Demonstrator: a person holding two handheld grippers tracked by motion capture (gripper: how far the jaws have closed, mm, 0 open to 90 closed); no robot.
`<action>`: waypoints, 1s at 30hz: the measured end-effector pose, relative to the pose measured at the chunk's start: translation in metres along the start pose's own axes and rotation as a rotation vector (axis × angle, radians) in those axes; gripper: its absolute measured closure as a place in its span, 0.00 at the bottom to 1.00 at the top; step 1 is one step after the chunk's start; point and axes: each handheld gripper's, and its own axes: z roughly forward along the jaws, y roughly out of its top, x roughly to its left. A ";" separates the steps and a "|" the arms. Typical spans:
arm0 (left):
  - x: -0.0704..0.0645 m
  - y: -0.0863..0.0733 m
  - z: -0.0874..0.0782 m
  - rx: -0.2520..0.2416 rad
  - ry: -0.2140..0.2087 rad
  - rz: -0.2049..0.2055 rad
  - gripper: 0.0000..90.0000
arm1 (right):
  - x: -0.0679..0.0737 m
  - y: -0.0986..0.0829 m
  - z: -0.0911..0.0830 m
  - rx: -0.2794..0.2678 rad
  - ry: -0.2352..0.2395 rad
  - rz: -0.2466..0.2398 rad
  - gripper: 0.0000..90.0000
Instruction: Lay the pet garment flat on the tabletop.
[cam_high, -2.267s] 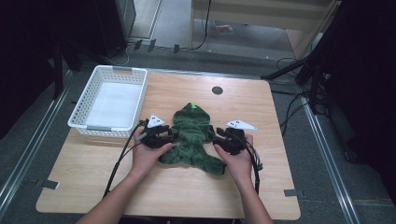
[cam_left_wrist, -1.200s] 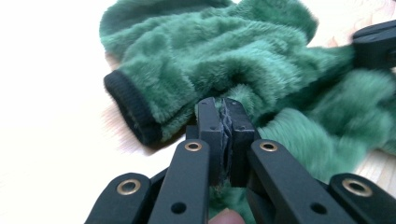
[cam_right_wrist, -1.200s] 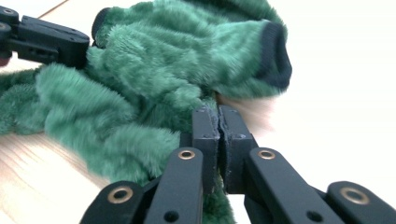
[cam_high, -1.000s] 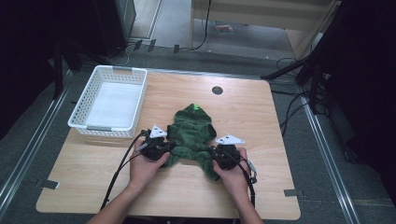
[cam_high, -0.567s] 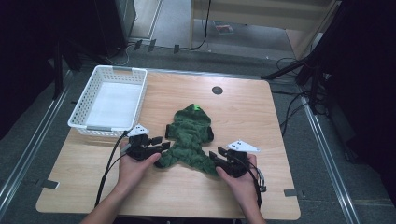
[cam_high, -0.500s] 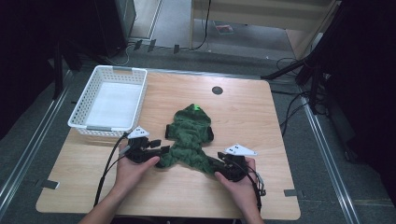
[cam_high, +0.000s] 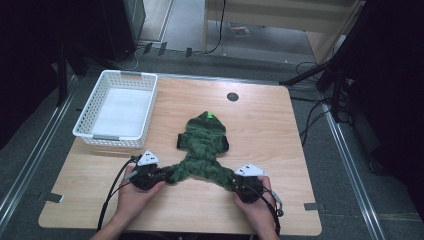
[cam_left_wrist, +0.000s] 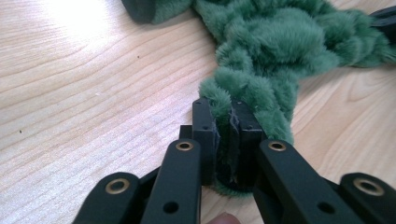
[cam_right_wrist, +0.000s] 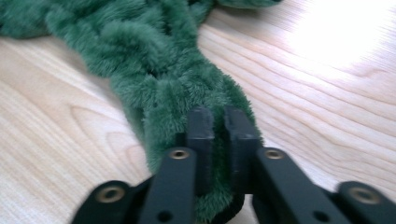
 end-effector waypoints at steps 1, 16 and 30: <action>0.005 0.001 -0.003 -0.004 -0.018 -0.020 0.93 | -0.003 0.001 -0.001 0.000 -0.020 0.011 0.96; 0.015 0.006 -0.012 0.068 -0.168 0.005 0.73 | -0.023 -0.002 -0.018 -0.038 0.149 0.084 0.65; -0.014 0.017 0.002 0.074 -0.109 0.021 0.53 | 0.010 0.019 0.010 -0.099 0.130 0.036 0.55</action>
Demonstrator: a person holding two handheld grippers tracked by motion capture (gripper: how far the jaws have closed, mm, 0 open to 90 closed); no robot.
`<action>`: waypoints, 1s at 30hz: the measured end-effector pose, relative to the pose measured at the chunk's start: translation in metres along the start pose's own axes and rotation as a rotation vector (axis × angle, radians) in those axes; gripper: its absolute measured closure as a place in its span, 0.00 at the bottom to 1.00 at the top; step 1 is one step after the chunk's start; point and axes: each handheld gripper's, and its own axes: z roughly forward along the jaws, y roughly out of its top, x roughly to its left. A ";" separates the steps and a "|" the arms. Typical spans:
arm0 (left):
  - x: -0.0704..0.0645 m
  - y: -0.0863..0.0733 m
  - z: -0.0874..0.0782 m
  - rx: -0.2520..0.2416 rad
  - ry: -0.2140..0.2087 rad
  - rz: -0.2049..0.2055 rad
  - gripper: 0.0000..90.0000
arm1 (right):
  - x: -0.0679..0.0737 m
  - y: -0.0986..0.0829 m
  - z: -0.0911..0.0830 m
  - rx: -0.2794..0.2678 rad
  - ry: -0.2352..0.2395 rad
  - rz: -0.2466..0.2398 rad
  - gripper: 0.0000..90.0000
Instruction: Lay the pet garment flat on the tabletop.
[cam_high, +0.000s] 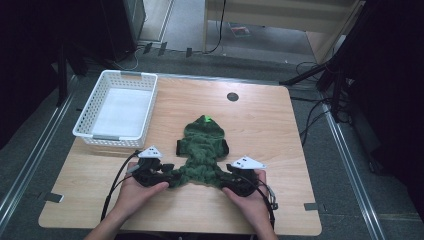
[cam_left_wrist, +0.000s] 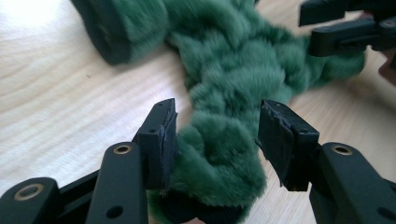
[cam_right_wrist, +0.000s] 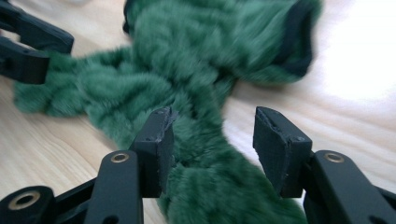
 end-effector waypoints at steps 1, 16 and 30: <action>-0.001 -0.002 0.001 0.013 0.016 0.019 0.58 | 0.002 -0.001 0.003 0.010 -0.011 -0.007 0.57; 0.010 -0.020 -0.010 -0.107 -0.021 0.062 0.55 | 0.001 -0.002 0.005 -0.035 -0.029 -0.025 0.63; 0.036 -0.049 -0.080 -0.389 0.116 -0.038 0.21 | -0.047 -0.015 -0.053 -0.154 -0.151 0.103 0.10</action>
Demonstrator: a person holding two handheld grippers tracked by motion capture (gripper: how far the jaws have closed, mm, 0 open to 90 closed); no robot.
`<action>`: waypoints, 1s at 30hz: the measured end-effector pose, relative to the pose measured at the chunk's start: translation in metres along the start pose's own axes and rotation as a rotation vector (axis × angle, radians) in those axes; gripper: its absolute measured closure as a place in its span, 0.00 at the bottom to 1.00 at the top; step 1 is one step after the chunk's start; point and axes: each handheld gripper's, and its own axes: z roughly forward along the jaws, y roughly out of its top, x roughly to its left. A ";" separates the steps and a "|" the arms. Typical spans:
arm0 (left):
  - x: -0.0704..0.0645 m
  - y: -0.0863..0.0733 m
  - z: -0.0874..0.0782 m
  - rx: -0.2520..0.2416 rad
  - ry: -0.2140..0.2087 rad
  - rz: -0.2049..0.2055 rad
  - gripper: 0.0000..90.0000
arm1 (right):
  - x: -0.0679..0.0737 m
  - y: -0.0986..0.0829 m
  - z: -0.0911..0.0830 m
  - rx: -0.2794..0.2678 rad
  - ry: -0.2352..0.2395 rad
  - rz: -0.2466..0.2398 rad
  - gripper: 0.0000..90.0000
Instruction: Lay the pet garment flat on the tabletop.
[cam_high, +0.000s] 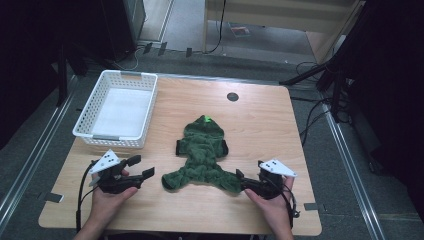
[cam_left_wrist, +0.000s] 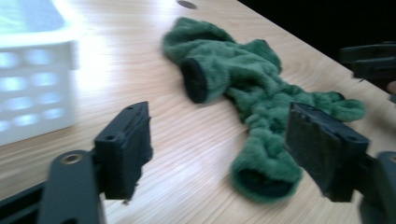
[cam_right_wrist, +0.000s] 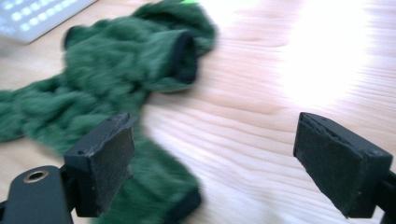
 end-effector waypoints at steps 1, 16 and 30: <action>0.003 -0.001 -0.005 -0.005 0.020 0.000 0.19 | -0.004 0.000 -0.003 -0.001 -0.009 0.010 0.08; 0.072 -0.017 -0.069 -0.056 0.216 -0.114 0.01 | -0.050 -0.025 -0.031 0.015 -0.112 0.054 0.00; 0.086 -0.031 -0.073 0.027 0.273 -0.075 0.01 | -0.072 -0.050 -0.039 0.035 -0.124 0.092 0.00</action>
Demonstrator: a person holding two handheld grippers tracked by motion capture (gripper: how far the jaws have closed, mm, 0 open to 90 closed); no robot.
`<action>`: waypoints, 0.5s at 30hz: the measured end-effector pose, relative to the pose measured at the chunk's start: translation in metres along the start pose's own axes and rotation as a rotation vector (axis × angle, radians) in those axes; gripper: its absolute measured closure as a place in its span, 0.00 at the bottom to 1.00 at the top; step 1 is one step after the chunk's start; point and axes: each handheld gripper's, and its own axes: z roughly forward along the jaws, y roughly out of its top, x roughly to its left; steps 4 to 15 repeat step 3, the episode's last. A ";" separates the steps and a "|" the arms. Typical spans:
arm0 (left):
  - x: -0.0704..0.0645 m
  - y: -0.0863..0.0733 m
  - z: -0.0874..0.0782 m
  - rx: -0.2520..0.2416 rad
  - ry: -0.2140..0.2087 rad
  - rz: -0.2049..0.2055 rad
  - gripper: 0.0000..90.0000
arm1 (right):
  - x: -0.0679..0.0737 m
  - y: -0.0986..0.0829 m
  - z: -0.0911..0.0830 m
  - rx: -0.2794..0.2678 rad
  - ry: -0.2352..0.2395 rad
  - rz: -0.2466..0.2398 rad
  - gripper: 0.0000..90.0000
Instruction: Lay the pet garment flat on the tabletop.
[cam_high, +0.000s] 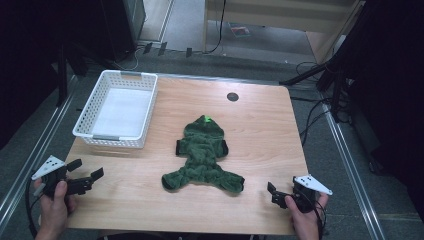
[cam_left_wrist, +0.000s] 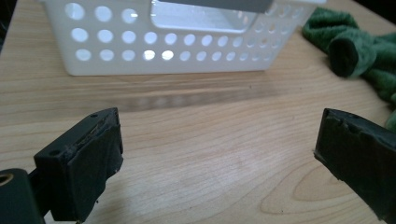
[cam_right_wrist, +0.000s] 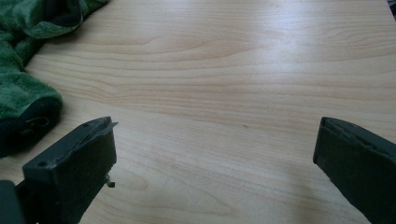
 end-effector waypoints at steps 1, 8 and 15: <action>-0.001 0.000 0.001 0.005 0.004 0.011 0.01 | 0.001 0.000 0.001 -0.003 0.007 -0.006 0.00; -0.001 0.000 0.002 0.012 0.003 0.014 0.01 | 0.004 0.001 0.002 0.002 0.018 -0.019 0.00; -0.001 0.000 0.002 0.012 0.003 0.014 0.01 | 0.004 0.001 0.002 0.002 0.018 -0.019 0.00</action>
